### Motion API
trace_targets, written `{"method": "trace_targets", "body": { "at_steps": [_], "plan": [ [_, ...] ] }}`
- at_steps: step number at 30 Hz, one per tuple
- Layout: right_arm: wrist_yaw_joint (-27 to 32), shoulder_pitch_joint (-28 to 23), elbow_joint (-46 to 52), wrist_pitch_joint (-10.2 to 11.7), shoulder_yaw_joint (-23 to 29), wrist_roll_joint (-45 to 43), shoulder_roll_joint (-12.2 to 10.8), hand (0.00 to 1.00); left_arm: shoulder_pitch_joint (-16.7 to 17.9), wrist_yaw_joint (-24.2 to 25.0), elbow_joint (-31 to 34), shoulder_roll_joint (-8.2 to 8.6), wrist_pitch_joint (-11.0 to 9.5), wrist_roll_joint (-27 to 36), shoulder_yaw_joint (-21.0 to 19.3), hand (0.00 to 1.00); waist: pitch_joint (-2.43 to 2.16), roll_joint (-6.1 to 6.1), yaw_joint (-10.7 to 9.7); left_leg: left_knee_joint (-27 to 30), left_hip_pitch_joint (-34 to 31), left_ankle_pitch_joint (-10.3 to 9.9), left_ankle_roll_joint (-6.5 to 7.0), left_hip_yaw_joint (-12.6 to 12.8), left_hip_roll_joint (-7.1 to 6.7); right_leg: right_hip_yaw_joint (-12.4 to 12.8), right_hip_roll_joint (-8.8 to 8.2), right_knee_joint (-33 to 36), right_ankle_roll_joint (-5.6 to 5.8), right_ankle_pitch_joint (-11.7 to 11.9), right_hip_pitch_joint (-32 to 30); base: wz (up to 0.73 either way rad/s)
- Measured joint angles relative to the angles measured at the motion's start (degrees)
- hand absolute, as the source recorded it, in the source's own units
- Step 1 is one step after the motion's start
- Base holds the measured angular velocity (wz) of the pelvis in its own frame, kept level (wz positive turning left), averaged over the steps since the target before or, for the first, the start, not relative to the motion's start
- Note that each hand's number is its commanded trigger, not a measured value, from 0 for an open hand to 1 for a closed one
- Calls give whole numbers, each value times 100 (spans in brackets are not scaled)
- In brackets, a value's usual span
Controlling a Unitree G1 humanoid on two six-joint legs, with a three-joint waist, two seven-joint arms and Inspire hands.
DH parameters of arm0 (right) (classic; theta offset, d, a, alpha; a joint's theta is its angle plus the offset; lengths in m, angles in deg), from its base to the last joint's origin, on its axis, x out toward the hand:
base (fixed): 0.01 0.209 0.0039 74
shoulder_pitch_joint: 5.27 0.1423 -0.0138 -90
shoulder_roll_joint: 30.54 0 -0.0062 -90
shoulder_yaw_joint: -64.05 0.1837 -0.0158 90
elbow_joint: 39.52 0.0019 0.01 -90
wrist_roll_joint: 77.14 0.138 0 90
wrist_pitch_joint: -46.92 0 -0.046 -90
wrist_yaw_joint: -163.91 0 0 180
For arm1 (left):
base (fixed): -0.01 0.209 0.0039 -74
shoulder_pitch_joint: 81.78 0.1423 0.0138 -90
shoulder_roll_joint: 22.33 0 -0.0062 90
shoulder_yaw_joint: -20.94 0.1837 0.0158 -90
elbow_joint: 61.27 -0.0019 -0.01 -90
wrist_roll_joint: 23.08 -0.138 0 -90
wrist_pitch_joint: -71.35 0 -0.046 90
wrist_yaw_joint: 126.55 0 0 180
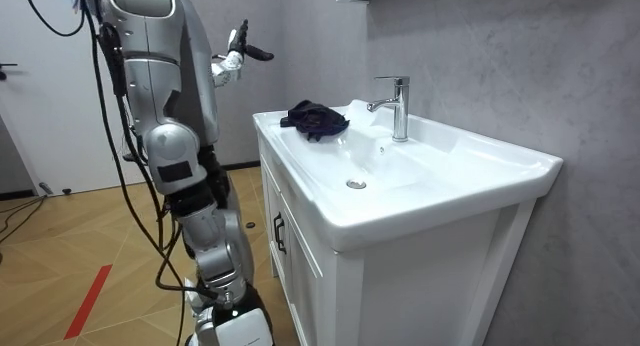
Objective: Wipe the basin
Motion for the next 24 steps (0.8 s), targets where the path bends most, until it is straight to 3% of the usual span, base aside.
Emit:
{"method": "trace_targets", "body": {
  "at_steps": [2,5,10,12,14,16,18,22,24],
  "plan": [
    [15,-33,59,0,0,-43,1,0,122,-88,0,13,0,-20,-38,0,11,20,123,3,-6,0,0,-11,-8,-11,-11,1,5,-3,-2,9],
    [10,-57,283,-7,-3,-45,8,0,579,-94,-22,79,0,-11,-127,0,-5,37,141,6,-43,16,26,-92,-55,-138,-56,5,38,-23,-8,16],
    [-9,-158,485,2,-5,-97,8,0,1185,-63,-540,304,-93,-5,-128,0,-27,-71,249,40,-110,39,66,-292,-137,-334,-147,26,84,-88,9,24],
    [-16,-219,510,-7,-3,-93,10,0,1383,-36,-1070,333,-103,135,-128,0,-44,-176,346,41,-130,40,68,-393,-172,-476,-186,23,104,-127,29,26],
    [-27,-245,505,-18,6,-135,17,0,1411,70,-1678,378,-114,371,-138,0,-53,-204,423,43,-133,41,69,-451,-194,-504,-206,34,120,-142,40,18],
    [-83,-227,543,-55,6,-213,17,0,1560,201,-2009,578,-108,630,-122,0,-63,-244,481,43,-139,41,70,-479,-216,-538,-229,40,139,-155,47,13],
    [-187,-210,531,-85,15,-205,23,0,1707,473,-2945,690,-147,807,143,0,-42,-316,498,66,-182,38,86,-609,-271,-651,-276,106,180,-197,76,25],
    [-423,-180,480,-131,30,-223,14,0,1918,1152,-4405,735,-98,1127,761,0,-28,-355,473,147,-199,-13,171,-599,-287,-738,-316,105,219,-243,111,17],
    [-526,-197,470,-128,33,-246,14,0,1887,1747,-5462,759,30,1127,1001,0,-28,-363,441,183,-190,-26,189,-576,-280,-756,-341,127,244,-273,147,7]
  ]
}}
